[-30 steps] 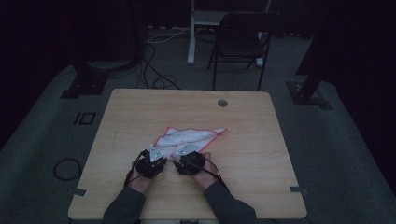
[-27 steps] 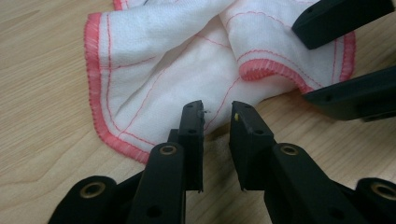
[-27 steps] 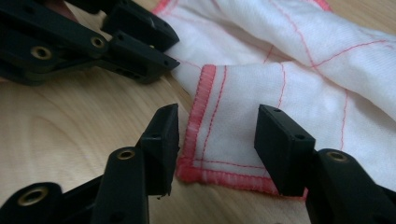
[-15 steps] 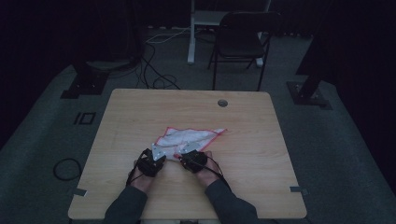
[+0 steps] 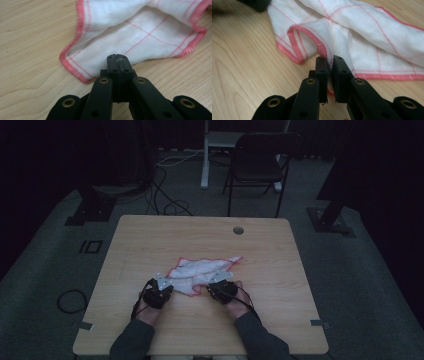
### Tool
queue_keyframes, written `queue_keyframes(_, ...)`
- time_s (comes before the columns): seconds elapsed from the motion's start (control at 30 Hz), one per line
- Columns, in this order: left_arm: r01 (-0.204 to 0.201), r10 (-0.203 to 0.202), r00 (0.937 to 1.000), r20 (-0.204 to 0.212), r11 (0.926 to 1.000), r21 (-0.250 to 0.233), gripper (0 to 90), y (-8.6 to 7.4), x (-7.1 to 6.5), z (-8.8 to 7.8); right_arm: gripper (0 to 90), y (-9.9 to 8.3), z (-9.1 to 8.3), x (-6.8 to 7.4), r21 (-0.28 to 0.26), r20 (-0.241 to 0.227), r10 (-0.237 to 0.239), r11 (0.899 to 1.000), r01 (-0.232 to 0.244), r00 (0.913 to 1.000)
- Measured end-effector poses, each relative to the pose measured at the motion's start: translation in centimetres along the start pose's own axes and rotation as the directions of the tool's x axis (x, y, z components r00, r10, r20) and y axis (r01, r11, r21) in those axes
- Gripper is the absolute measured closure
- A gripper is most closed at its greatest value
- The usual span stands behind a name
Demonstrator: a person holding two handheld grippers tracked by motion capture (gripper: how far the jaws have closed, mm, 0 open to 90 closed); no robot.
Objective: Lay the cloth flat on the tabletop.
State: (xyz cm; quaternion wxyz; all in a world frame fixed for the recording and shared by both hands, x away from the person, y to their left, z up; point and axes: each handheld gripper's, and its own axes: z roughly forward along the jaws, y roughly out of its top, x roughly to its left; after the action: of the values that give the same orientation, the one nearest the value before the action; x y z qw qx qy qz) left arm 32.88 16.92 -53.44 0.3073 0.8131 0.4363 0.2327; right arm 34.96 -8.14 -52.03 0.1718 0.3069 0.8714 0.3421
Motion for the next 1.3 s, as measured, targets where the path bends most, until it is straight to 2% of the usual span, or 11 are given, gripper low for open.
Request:
queue_keyframes(0.4, 0.049, -0.049, 0.9988, -0.001, 0.9988, 0.005, 90.0, -0.6, 1.5, -1.3, 84.2, -2.2, -2.3, -1.6, 0.003, 0.002, 0.011, 1.0, -0.011, 0.9999)
queue_keyframes(0.57, 0.063, -0.063, 0.9979, 0.015, 0.998, 0.011, 90.0, -0.9, 1.7, -1.7, 84.1, -3.4, -3.2, -1.9, 0.025, 0.01, 0.0, 1.0, 0.0, 0.9999)
queue_keyframes(0.67, 0.06, -0.06, 0.9978, 0.029, 0.9982, 0.011, 90.0, -1.0, 1.4, -2.0, 83.6, -3.9, -3.8, -2.1, 0.018, 0.0, 0.008, 1.0, -0.008, 1.0)
queue_keyframes(0.73, 0.05, -0.051, 0.9981, 0.034, 0.9987, 0.012, 90.0, -1.1, 1.1, -2.3, 79.2, -4.0, -4.1, -2.2, 0.013, -0.013, 0.017, 1.0, -0.017, 0.9998)
queue_keyframes(0.8, 0.046, -0.046, 0.998, 0.043, 0.9989, 0.011, 90.0, -1.1, 0.9, -2.5, 68.8, -4.1, -4.5, -2.3, 0.003, -0.017, 0.024, 1.0, -0.024, 0.9996)
queue_keyframes(0.9, 0.053, -0.052, 0.9981, 0.032, 0.9985, -0.011, 85.1, -1.1, 0.8, -3.2, 63.5, -4.0, -5.3, -2.7, -0.035, -0.028, 0.045, 0.998, -0.046, 0.9986)
queue_keyframes(1.0, 0.049, -0.048, 0.9986, 0.023, 0.9983, -0.032, 84.9, -0.9, 0.9, -4.0, 62.5, -3.9, -5.9, -3.0, -0.069, -0.026, 0.062, 0.996, -0.064, 0.9977)
queue_keyframes(1.13, 0.046, -0.045, 0.9988, 0.019, 0.9979, -0.045, 84.8, -0.5, 1.0, -4.3, 69.1, -3.9, -5.7, -3.2, -0.076, 0.006, 0.088, 0.993, -0.087, 0.9961)
queue_keyframes(1.3, 0.037, -0.036, 0.9992, 0.016, 0.9978, -0.055, 84.8, 0.3, 1.0, -3.9, 72.8, -4.1, -4.1, -3.5, -0.064, 0.021, 0.128, 0.99, -0.127, 0.9915)
